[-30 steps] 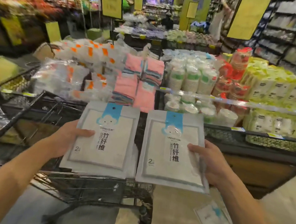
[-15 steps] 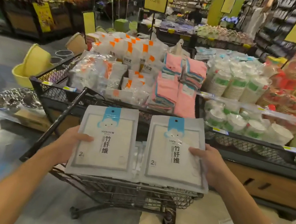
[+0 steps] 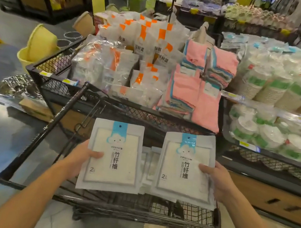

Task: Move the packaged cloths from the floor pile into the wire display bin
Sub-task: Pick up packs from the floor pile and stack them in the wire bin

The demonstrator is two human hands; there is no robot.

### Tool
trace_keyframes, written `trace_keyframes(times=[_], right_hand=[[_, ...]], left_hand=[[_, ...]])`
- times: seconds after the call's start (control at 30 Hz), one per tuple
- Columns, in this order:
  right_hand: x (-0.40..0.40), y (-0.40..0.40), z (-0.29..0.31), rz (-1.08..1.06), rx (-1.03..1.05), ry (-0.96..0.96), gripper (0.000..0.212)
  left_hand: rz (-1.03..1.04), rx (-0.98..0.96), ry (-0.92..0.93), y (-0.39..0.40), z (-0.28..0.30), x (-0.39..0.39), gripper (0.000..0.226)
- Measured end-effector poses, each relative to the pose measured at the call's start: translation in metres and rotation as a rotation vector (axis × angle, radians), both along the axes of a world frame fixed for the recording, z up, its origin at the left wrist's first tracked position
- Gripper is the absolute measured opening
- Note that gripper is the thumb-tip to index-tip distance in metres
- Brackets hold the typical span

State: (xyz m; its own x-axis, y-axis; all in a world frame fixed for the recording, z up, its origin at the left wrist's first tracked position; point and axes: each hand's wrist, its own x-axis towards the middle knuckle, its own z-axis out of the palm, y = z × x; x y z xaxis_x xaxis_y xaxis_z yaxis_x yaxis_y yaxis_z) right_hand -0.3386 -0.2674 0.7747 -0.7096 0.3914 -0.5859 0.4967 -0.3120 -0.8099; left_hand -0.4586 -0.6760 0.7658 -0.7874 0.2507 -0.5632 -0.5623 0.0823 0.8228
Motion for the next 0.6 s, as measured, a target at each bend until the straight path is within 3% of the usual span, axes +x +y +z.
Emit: trace_keyframes(times=[0.27, 0.6], right_hand=[[-0.059, 0.030, -0.068, 0.083, -0.036, -0.143, 0.033], [-0.128, 0.030, -0.184, 0.064, -0.041, -0.313, 0.029]], left_hand=[[0.061, -0.130, -0.112, 0.035, -0.072, -0.045, 0.041], [0.043, -0.154, -0.270, 0.069, -0.201, -0.122, 0.045]])
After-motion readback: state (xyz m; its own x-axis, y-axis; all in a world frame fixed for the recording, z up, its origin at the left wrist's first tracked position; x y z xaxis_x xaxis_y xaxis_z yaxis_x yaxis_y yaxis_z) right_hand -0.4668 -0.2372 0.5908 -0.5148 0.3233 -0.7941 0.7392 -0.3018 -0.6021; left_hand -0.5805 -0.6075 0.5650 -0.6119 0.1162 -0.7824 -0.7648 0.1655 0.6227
